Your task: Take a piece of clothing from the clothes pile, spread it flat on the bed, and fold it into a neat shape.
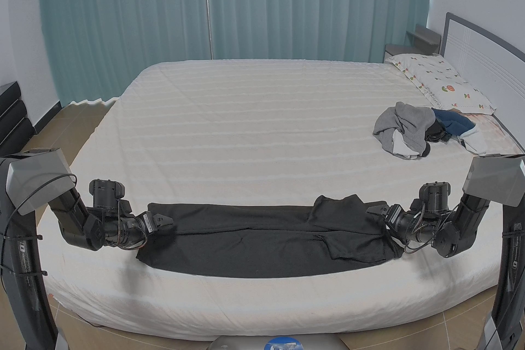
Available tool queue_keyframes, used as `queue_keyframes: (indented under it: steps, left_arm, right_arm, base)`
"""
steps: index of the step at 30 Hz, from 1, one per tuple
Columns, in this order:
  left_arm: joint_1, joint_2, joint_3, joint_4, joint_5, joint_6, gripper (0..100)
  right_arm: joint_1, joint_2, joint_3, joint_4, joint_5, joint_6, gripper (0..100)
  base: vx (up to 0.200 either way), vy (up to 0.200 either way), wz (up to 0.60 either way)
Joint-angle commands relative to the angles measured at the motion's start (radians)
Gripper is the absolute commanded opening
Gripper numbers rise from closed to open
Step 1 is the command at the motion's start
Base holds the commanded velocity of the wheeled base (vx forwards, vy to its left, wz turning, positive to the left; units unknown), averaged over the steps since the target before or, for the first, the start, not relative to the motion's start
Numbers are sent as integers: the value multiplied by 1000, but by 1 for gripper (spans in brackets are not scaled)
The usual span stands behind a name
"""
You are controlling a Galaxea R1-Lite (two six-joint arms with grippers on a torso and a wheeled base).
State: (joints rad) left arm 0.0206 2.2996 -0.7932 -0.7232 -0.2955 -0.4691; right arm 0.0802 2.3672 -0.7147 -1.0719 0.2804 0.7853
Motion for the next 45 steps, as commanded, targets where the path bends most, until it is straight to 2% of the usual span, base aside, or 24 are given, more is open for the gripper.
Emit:
queue_keyframes:
  steps: [1, 8, 9, 25, 35, 45]
  left_arm:
    - [-2, 11, -4, -1, -2, 0, 100]
    - [-4, 27, -11, -1, -4, 1, 100]
    - [-4, 27, -9, -1, -4, 0, 0]
    - [7, 17, 5, -1, -4, -8, 0]
    - [5, 3, 14, -1, 1, -16, 0]
    - [5, 3, 2, -1, 3, -23, 0]
  right_arm:
    - [1, 1, 0, 0, 0, 0, 100]
    - [4, 1, 1, 0, 0, 0, 100]
    - [4, 1, 1, 0, 0, 0, 100]
    - [0, -5, 0, -2, 0, 2, 100]
    - [-4, -14, -3, -2, -1, 31, 100]
    - [-10, -40, -9, -8, -1, 72, 100]
  base:
    - [0, 0, 0]
    - [0, 0, 0]
    - [0, 0, 0]
    - [0, 0, 0]
    - [0, 0, 0]
    - [-180, 60, 0]
